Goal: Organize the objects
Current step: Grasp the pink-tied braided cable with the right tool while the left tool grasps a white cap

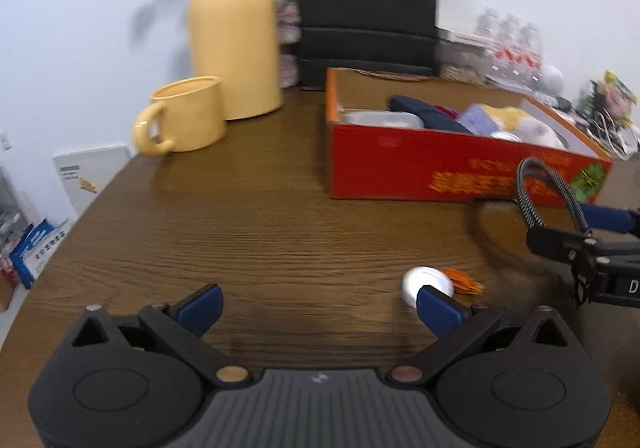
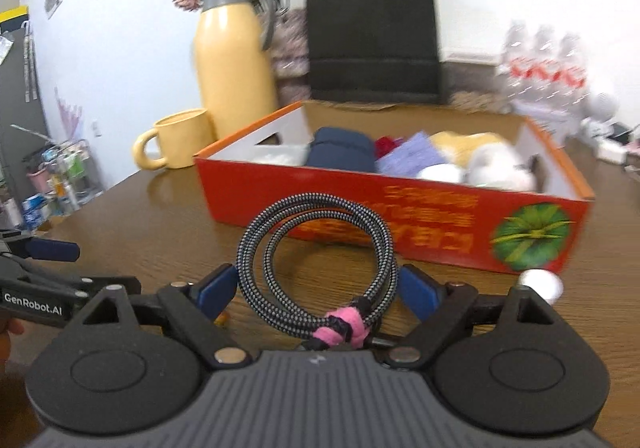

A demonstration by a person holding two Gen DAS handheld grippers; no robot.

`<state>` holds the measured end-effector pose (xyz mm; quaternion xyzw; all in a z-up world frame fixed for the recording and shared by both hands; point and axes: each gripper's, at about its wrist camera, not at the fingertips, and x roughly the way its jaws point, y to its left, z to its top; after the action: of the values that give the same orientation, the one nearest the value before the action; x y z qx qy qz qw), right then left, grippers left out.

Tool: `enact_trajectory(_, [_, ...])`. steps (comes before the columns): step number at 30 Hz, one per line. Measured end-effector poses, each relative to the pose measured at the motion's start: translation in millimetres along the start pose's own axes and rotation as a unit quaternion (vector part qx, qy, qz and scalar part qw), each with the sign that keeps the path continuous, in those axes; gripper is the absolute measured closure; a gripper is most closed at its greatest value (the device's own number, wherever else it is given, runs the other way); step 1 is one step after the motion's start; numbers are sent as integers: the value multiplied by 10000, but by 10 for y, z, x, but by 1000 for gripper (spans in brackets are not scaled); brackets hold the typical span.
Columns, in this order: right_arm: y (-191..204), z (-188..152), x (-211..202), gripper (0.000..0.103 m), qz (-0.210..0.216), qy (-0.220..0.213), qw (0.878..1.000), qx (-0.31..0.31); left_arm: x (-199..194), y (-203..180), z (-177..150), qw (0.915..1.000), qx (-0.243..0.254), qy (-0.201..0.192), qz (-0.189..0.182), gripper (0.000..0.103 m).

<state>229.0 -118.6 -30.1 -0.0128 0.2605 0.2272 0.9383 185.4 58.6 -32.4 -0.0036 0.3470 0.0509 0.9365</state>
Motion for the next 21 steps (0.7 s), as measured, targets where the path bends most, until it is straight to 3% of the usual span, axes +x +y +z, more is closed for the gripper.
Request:
enact_trajectory(8, [-271,-126,-226,15,-424,-135,9989,114,153,-325,-25,9995,265,109,-108,0])
enact_trajectory(11, [-322,-149,-259,15,-494,-167,9985,181,209,-351,-33,9996,252,56,-108,7])
enact_trajectory(14, [-351,-169,-271,14,-533,-164,9982,229,206,-316,-34,9995,129,-66,-297,27])
enact_trajectory(16, [-358,-187,-285,15,-542,-160,9981,229,178,-319,-42,9991,146,-175,-351,53])
enact_trajectory(17, [-355,-191,-286,14,-551,-156,9981,218,161,-321,-47,9989,151,-220,-378,76])
enact_trajectory(21, [-322,-199,-282,14,-568,-150,9982,140,129,-328,-75,9985,119,-302,-442,76])
